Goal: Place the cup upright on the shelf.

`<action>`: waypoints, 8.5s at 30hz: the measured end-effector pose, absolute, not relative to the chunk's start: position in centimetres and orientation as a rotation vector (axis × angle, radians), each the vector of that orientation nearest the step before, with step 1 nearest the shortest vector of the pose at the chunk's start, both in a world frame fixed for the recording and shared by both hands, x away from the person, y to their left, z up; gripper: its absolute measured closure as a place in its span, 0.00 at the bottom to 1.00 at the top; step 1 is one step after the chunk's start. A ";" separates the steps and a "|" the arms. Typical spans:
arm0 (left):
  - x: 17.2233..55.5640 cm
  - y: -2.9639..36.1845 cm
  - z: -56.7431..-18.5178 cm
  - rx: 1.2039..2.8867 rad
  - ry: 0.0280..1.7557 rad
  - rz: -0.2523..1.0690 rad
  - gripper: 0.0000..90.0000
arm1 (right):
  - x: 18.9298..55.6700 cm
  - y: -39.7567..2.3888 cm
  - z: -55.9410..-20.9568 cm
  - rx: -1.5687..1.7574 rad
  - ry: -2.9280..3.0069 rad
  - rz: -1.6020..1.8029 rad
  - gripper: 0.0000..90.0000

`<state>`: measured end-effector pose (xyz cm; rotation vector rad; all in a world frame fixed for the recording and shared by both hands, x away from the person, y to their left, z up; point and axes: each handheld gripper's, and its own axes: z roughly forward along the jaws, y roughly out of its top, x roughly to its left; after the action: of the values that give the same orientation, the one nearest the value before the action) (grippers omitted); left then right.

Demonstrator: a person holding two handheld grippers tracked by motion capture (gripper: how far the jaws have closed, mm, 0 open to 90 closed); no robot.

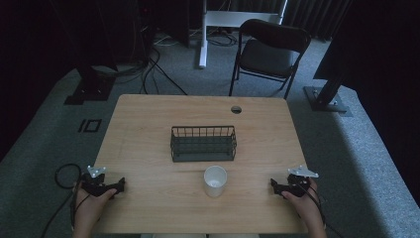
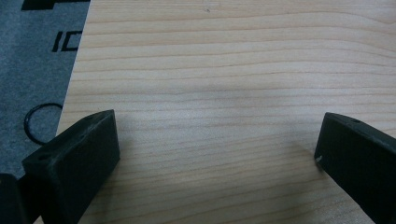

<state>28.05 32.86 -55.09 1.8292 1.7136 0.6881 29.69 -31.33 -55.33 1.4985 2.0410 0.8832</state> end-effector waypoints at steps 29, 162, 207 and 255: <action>28.0 32.9 -55.1 1.830 1.713 0.688 0.00 | 29.7 -31.4 -55.3 1.475 2.065 0.899 0.13; 28.1 32.9 -55.1 1.830 1.714 0.688 0.00 | 29.0 -14.8 -52.0 0.701 2.378 1.529 0.14; 28.1 32.9 -55.1 1.829 1.714 0.688 0.00 | 29.8 -12.3 -49.2 0.644 2.303 1.609 0.21; 28.1 32.9 -55.1 1.830 1.716 0.687 0.00 | 36.0 -5.2 -40.1 0.750 1.996 1.693 0.21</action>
<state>28.05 32.86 -55.07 1.8296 1.7155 0.6869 35.95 -5.22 -40.11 0.7496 1.9957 1.6934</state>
